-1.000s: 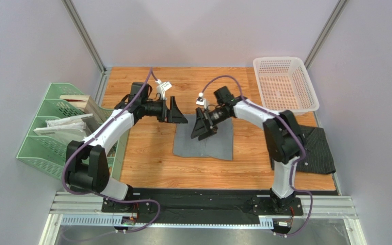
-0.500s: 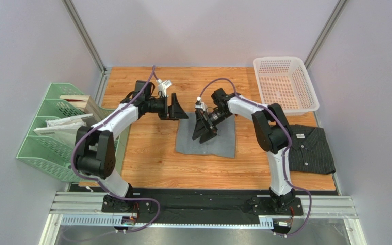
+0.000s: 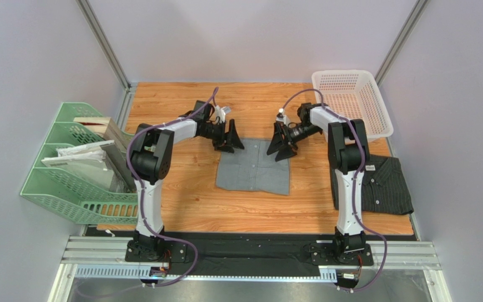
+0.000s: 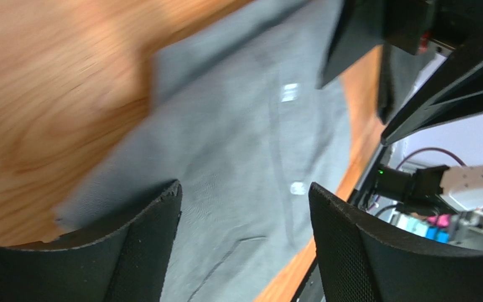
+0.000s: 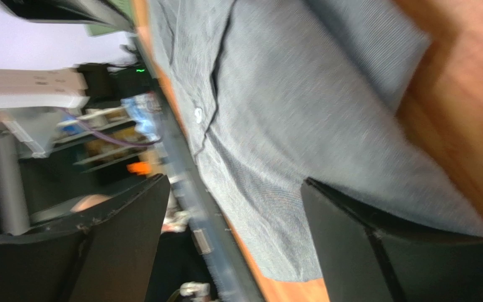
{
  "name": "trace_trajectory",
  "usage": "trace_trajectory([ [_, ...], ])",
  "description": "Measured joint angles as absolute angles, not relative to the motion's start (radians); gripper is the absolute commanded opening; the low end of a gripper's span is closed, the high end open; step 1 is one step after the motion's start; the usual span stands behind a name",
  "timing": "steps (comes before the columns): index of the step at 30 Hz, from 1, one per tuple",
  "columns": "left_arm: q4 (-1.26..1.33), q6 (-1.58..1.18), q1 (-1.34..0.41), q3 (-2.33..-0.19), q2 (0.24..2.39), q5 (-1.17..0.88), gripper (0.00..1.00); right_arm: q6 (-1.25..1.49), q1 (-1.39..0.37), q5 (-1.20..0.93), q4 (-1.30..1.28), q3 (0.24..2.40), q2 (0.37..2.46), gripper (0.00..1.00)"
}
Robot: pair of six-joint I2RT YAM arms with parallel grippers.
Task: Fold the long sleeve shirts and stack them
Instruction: Fold the shirt
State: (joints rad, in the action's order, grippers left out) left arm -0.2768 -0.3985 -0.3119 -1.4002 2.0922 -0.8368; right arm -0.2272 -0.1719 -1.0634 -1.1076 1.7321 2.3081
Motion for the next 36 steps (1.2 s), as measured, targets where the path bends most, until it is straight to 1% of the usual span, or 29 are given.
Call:
trace_trajectory([
  [1, -0.298, -0.397, -0.31, -1.401, 2.12, -0.833, 0.74, -0.232, -0.171, -1.055, -1.114, 1.732, 2.336, 0.86],
  [3, -0.315, -0.396, -0.299, -1.397, 2.132, -0.869, 0.72, -0.234, -0.17, -1.079, -1.158, 1.737, 2.36, 0.84],
  [7, -0.337, -0.367, -0.303, -1.285, 2.056, -0.857, 0.68, -0.278, -0.187, -1.067, -1.178, 1.705, 2.344, 0.82],
  [11, -0.413, -0.31, -0.325, -1.119, 1.915, -0.846, 0.7, -0.32, -0.224, -1.021, -1.19, 1.602, 2.279, 0.79],
  [12, -0.435, -0.292, -0.334, -1.096, 1.879, -0.843, 0.72, -0.323, -0.231, -1.004, -1.192, 1.595, 2.269, 0.78],
  [13, -0.453, -0.275, -0.343, -1.084, 1.849, -0.84, 0.76, -0.323, -0.241, -0.982, -1.19, 1.597, 2.263, 0.77],
  [16, -0.492, -0.199, -0.373, -1.087, 1.735, -0.817, 0.8, -0.322, -0.265, -0.905, -1.2, 1.663, 2.27, 0.74],
  [18, -0.522, -0.139, -0.382, -1.132, 1.684, -0.797, 0.8, -0.323, -0.289, -0.849, -1.206, 1.74, 2.291, 0.73],
  [20, -0.541, -0.109, -0.369, -1.214, 1.69, -0.782, 0.79, -0.323, -0.312, -0.793, -1.202, 1.847, 2.329, 0.73],
  [21, -0.533, -0.109, -0.349, -1.247, 1.703, -0.781, 0.79, -0.325, -0.326, -0.77, -1.205, 1.902, 2.351, 0.73],
  [23, -0.493, -0.146, -0.274, -1.266, 1.727, -0.786, 0.82, -0.335, -0.368, -0.721, -1.198, 2.023, 2.402, 0.73],
  [25, -0.458, -0.187, -0.183, -1.242, 1.74, -0.776, 0.85, -0.349, -0.412, -0.685, -1.192, 2.11, 2.437, 0.74],
  [26, -0.458, -0.196, -0.142, -1.228, 1.746, -0.76, 0.86, -0.358, -0.435, -0.669, -1.186, 2.148, 2.452, 0.77],
  [28, -0.465, -0.204, -0.078, -1.208, 1.752, -0.724, 0.86, -0.383, -0.485, -0.638, -1.163, 2.205, 2.47, 0.78],
  [31, -0.501, -0.201, -0.078, -1.203, 1.753, -0.698, 0.84, -0.414, -0.544, -0.622, -1.129, 2.216, 2.454, 0.85],
  [34, -0.525, -0.185, -0.106, -1.203, 1.774, -0.703, 0.8, -0.425, -0.564, -0.614, -1.105, 2.168, 2.384, 0.84],
  [36, -0.538, -0.175, -0.118, -1.203, 1.802, -0.716, 0.79, -0.437, -0.558, -0.602, -1.092, 2.09, 2.294, 0.83],
])
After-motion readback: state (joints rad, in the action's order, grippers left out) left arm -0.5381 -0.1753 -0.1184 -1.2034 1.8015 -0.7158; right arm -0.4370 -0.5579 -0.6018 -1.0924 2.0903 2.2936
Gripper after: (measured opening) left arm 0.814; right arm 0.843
